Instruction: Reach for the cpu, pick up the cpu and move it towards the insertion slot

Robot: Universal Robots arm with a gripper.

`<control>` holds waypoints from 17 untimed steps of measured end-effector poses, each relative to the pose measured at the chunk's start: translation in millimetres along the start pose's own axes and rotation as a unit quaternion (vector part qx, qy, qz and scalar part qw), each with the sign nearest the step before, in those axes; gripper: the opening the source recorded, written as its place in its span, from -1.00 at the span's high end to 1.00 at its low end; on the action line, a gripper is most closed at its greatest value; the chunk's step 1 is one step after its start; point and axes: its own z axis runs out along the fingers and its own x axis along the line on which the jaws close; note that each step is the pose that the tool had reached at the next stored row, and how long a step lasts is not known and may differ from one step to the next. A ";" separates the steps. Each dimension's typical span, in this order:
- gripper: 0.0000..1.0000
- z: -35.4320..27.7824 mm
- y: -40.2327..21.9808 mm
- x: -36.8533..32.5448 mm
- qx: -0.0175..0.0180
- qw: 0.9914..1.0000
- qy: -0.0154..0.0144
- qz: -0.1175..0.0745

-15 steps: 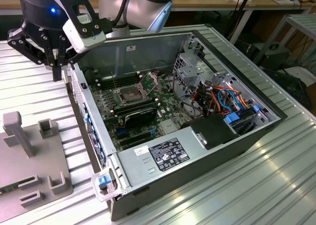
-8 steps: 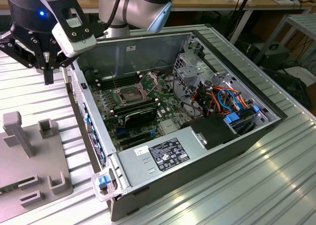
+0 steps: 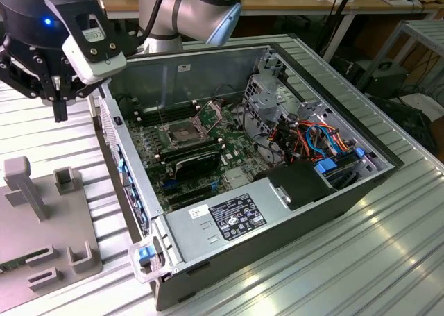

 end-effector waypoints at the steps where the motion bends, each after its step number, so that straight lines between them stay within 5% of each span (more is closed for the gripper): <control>1: 0.79 0.3 -0.3 1.3 0.000 1.000 0.001 0.000; 13: 0.79 2.7 -2.1 9.7 0.000 1.000 0.005 0.000; 17: 0.79 4.2 -5.8 17.8 0.000 1.000 0.005 0.000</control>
